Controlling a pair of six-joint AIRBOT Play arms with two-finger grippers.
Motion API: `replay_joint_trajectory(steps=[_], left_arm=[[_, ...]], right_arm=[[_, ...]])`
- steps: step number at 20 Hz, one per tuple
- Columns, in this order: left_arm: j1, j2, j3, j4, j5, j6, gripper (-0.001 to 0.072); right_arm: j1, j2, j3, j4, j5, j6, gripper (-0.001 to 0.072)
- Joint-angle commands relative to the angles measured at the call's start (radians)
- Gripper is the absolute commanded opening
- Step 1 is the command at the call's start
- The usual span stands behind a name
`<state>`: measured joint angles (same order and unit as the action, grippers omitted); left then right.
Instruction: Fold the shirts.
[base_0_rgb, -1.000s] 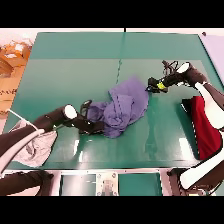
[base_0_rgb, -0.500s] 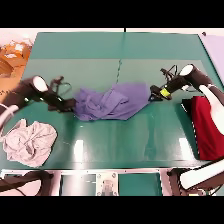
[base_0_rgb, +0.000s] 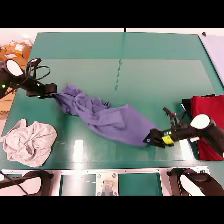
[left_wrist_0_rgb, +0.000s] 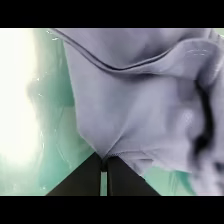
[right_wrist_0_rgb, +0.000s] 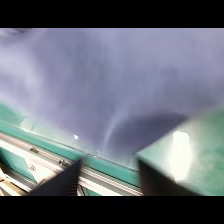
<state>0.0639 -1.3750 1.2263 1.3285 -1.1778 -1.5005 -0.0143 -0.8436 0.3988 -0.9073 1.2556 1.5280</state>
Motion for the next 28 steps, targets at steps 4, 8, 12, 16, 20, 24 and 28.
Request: replay_joint_trajectory(steps=[4, 8, 12, 16, 20, 24, 28], left_arm=[[0.008, -0.019, 0.006, -0.005, -0.087, 0.069, 0.0031], [0.008, -0.019, 0.006, -0.007, -0.069, 0.070, 0.0032], [0.008, -0.019, 0.006, -0.007, -0.063, 0.070, 0.0031], [0.008, -0.019, 0.007, -0.006, -0.075, 0.097, 0.0031], [0.008, -0.019, 0.007, -0.006, -0.074, 0.101, 0.0032], [0.008, -0.009, 0.009, 0.048, -0.086, 0.113, 0.0031], [0.009, 0.051, 0.017, 0.323, -0.117, 0.050, 0.0031]], right_arm=[[-0.113, 0.085, 0.172, -0.110, -0.068, -0.094, 0.0573], [0.053, -0.092, 0.208, 0.111, -0.184, -0.153, 0.0569], [0.327, -0.400, 0.277, 0.169, -0.419, -0.192, 0.0569], [0.406, -0.680, 0.528, 0.227, -0.396, -0.205, 0.0568], [0.426, -0.800, 0.678, 0.254, -0.315, -0.205, 0.0459], [0.370, -0.792, 0.761, 0.239, -0.235, -0.257, 0.0013], [0.124, -0.694, 0.858, -0.037, -0.119, -0.118, 0.0012]])
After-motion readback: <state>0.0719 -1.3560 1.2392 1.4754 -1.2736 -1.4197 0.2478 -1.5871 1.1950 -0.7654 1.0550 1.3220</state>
